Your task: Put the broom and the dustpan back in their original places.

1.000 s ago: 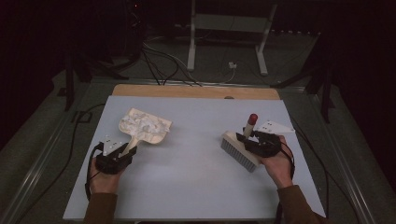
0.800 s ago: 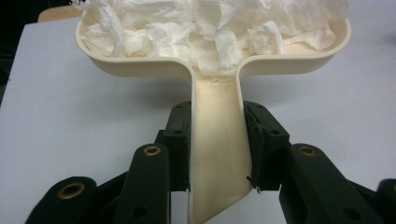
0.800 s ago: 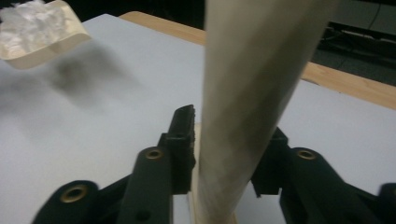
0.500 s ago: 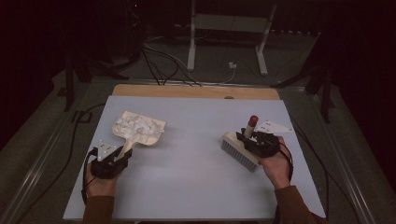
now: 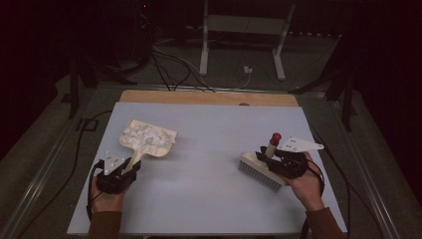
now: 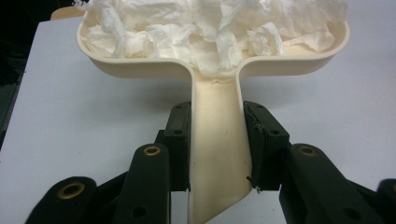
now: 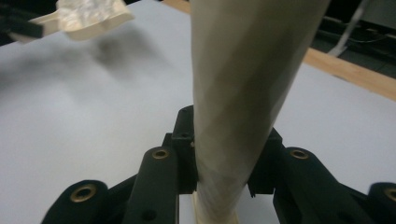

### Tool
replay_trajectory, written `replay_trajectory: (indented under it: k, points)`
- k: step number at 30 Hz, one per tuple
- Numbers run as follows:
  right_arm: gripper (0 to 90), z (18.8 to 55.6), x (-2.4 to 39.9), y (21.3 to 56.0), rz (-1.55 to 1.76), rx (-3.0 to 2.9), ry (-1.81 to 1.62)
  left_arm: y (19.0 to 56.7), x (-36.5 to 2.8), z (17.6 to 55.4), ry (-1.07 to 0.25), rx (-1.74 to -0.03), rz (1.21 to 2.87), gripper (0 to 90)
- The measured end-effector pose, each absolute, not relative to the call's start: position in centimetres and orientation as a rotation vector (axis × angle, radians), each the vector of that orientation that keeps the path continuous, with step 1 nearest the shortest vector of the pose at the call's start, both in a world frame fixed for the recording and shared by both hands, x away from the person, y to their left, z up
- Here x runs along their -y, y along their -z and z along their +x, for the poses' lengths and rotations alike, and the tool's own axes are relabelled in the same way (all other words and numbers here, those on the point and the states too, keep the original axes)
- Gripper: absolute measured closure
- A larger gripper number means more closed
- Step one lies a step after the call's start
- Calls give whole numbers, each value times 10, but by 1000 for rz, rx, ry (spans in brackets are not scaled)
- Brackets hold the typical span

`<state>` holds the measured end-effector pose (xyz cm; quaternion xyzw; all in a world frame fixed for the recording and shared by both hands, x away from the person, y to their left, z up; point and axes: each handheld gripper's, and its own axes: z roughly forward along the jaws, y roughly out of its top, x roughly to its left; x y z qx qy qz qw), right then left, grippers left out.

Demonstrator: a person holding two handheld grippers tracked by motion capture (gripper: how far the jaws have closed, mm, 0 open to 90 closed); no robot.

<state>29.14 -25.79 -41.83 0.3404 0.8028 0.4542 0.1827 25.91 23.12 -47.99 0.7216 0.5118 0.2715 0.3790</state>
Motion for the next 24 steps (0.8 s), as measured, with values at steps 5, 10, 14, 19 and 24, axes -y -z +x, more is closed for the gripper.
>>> replay_trajectory:
  k: [5,10,14,19,24]
  points:
    - [695,283,270,417,936,-2334,-1284,481,-232,258,-698,-1313,1835,662]
    - [697,276,285,416,934,-2390,-1319,483,-229,259,-680,-1326,1823,662]
    - [698,273,296,413,936,-2468,-1364,483,-226,259,-679,-1331,1820,662]
    - [698,282,305,417,958,-2579,-1393,485,-223,260,-676,-1341,1820,662]
    - [698,297,310,426,982,-2631,-1472,487,-222,259,-683,-1375,1801,661]
